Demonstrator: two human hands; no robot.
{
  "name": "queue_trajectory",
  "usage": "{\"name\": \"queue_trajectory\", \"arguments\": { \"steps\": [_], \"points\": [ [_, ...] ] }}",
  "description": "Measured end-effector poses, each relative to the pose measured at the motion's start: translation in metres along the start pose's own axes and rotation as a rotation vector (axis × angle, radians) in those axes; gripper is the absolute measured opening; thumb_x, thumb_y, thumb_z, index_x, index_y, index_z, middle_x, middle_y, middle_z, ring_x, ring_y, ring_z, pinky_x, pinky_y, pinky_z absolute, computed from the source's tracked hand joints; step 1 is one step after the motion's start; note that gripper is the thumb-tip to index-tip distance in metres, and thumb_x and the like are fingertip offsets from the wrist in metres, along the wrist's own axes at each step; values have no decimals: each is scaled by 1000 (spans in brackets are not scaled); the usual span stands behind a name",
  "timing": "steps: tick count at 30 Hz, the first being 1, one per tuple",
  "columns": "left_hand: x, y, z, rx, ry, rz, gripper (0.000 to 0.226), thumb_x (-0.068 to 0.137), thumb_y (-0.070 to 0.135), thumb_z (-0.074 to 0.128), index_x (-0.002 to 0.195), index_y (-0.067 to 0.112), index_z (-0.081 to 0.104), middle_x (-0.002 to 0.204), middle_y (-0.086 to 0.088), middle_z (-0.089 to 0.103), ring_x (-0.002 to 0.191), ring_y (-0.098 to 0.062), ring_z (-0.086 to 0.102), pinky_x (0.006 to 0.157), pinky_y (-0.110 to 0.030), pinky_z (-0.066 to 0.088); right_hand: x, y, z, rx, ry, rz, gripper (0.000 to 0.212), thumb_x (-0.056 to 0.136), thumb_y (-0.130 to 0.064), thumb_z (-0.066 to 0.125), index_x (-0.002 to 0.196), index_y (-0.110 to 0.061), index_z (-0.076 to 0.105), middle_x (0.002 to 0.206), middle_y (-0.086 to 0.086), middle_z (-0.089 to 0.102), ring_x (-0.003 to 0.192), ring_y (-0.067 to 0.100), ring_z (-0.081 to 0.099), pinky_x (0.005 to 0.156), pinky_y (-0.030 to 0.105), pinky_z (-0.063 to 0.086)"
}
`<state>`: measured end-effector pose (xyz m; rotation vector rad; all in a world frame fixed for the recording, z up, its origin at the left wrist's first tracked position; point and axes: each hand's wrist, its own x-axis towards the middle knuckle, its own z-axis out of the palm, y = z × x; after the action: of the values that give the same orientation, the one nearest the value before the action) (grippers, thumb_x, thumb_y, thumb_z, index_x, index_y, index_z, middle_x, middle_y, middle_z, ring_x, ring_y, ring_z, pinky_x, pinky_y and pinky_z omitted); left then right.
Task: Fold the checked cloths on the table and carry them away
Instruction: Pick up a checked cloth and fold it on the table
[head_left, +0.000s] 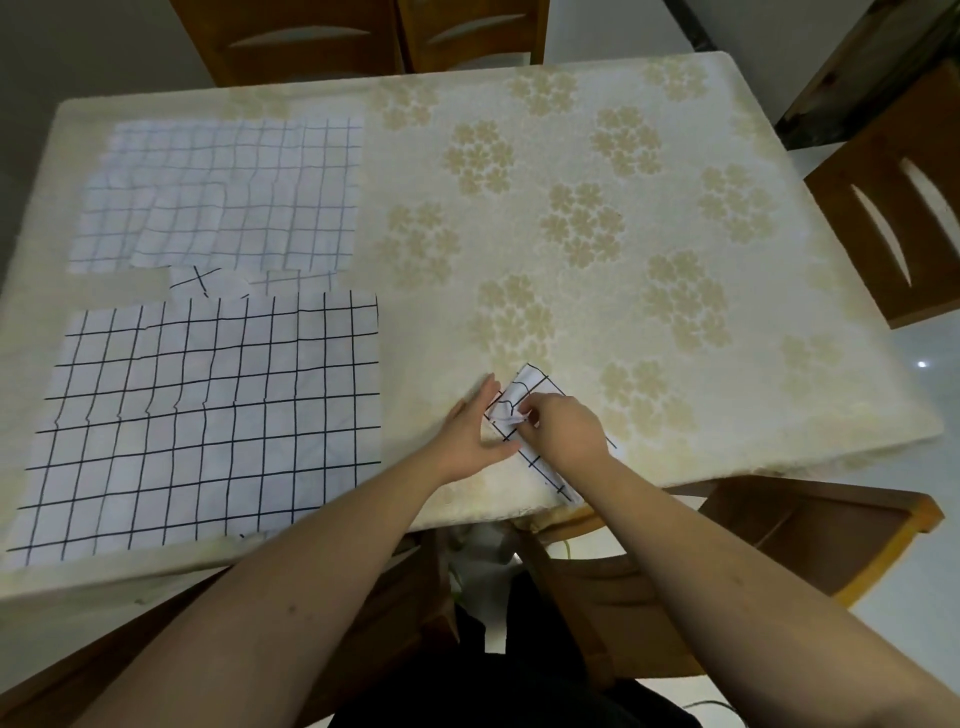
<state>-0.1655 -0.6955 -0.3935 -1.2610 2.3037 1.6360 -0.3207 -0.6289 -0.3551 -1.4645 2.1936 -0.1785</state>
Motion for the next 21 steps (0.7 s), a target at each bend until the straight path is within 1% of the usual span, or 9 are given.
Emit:
{"name": "queue_trajectory", "arguments": {
  "steps": [2, 6, 9, 10, 11, 14, 17, 18, 21],
  "points": [
    [-5, 1, -5, -149, -12, -7, 104, 86, 37, 72, 155, 34, -6, 160, 20, 19, 144, -1, 19, 118, -28, 19, 0, -1, 5, -4, 3, -8, 26, 90, -28, 57, 112, -21, 68, 101, 1, 72, 91, 22, 67, 73, 33, 55],
    [-5, -2, -11, -212, -35, 3, 92, 92, 18, 65, 156, 30, 0, 160, 16, 23, 144, -2, 21, 116, -26, 25, -1, 0, 12, 38, -25, -61, 25, 90, -38, 61, 101, -17, 68, 91, 2, 69, 83, 21, 65, 70, 36, 55],
    [-4, -2, -13, -232, -8, 4, 80, 94, 2, 52, 156, 28, 10, 157, 16, 29, 139, -1, 29, 98, -10, 34, -2, 6, 19, 64, -51, -132, 27, 93, -40, 57, 98, -16, 68, 81, -1, 65, 73, 16, 60, 63, 31, 50],
    [-3, -3, -12, -237, 22, 6, 76, 94, -1, 49, 155, 27, 15, 156, 15, 31, 138, -3, 32, 95, -9, 35, -2, 8, 20, 79, -52, -157, 28, 95, -39, 55, 100, -16, 70, 81, -2, 65, 73, 15, 59, 63, 30, 48],
    [-3, -3, -10, -246, 60, 9, 70, 95, -2, 47, 154, 25, 20, 155, 12, 35, 138, -6, 35, 96, -12, 35, -4, 11, 22, 95, -48, -182, 29, 97, -39, 54, 103, -16, 71, 85, -1, 68, 77, 16, 60, 66, 30, 49],
    [2, -1, -3, -255, 224, 10, 50, 100, 2, 43, 146, 19, 38, 144, 5, 50, 131, -12, 48, 101, -21, 39, -8, 18, 28, 101, -32, -235, 35, 99, -38, 47, 115, -17, 70, 110, -1, 71, 102, 20, 63, 84, 34, 52],
    [9, 4, -2, -130, 352, -1, 38, 101, 11, 45, 139, 17, 50, 135, 3, 58, 120, -11, 54, 95, -18, 37, -13, 23, 36, 52, -17, -313, 43, 99, -37, 33, 114, -17, 68, 109, 0, 70, 102, 25, 61, 91, 37, 48],
    [13, 5, -2, -67, 384, 4, 36, 101, 13, 48, 137, 16, 52, 134, 0, 58, 116, -11, 54, 93, -18, 38, -16, 24, 38, 37, -2, -327, 47, 98, -38, 30, 117, -17, 67, 114, 1, 69, 105, 25, 61, 94, 37, 47],
    [25, 7, -3, 45, 430, 19, 33, 97, 14, 57, 129, 11, 59, 127, -8, 56, 111, -19, 56, 92, -24, 43, -20, 25, 39, 25, 26, -337, 51, 95, -34, 29, 124, -15, 66, 125, 4, 67, 114, 26, 59, 99, 38, 47]
  ]
}}
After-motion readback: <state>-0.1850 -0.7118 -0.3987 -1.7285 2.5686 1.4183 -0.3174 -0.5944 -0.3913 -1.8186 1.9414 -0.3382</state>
